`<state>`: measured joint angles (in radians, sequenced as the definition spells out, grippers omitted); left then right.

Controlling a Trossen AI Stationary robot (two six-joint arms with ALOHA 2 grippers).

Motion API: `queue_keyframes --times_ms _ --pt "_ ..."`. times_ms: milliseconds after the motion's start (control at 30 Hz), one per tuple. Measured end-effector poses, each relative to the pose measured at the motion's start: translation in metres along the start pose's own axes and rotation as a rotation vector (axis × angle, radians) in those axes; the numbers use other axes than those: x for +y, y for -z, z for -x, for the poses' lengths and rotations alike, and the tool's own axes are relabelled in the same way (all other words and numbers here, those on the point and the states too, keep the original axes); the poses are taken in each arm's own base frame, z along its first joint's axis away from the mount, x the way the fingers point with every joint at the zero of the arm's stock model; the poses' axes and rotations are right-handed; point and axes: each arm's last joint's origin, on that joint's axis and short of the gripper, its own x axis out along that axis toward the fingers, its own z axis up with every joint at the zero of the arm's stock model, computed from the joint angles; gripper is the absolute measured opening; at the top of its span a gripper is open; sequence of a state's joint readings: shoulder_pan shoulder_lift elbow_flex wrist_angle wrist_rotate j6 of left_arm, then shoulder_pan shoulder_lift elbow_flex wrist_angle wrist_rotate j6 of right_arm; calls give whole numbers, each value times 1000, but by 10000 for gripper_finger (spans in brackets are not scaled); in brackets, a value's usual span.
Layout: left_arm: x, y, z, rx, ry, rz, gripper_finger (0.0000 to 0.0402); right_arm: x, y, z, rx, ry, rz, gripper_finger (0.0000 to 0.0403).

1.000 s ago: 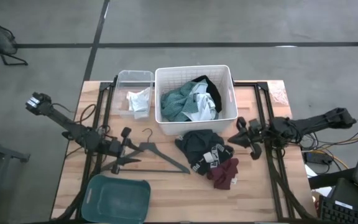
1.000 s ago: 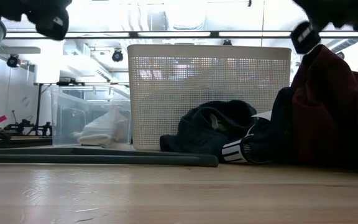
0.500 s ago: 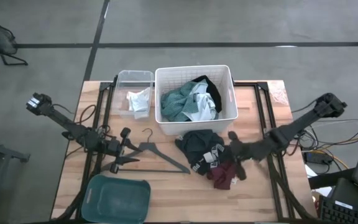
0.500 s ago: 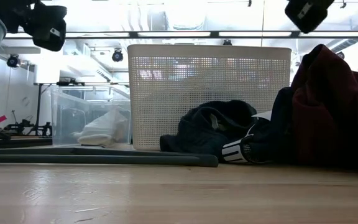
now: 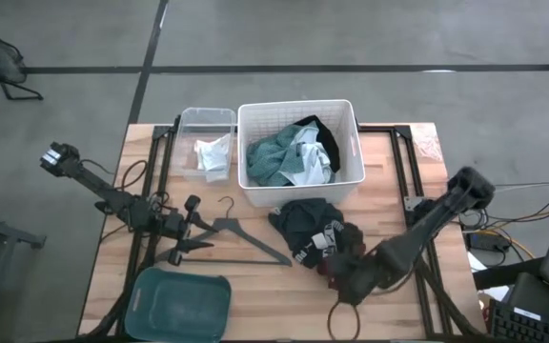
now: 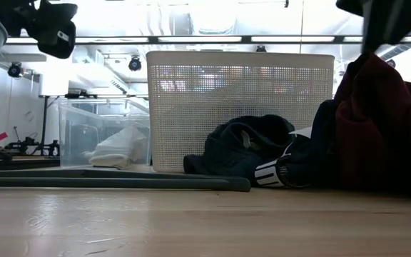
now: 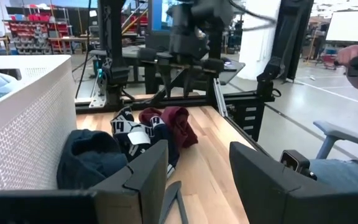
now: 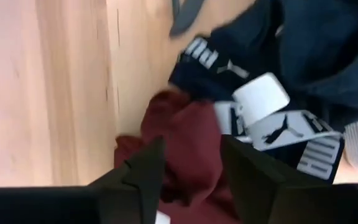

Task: Pick & Place Cloths
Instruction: Put the red boxers into the gray bin

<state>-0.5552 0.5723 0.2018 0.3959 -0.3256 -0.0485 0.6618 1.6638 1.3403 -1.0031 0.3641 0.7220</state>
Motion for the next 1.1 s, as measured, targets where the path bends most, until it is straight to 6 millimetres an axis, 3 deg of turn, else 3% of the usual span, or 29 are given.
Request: queue_keyframes --times_ms 233,400,567,767,933,1100 --pt "0 2 0 6 -1 10 179 22 -4 -23 125 96 103 199" --pt "0 4 0 11 -1 9 179 29 -6 -35 146 112 137 201" --pt "0 4 0 17 -2 7 179 30 -7 -35 133 112 131 147" --pt "0 7 -2 34 -2 -1 179 29 -8 -36 130 112 144 23" --pt "-1 8 -4 40 0 11 179 27 -14 -35 87 118 160 10" --pt "-2 6 -6 10 2 27 179 26 -37 -11 -24 113 192 9"
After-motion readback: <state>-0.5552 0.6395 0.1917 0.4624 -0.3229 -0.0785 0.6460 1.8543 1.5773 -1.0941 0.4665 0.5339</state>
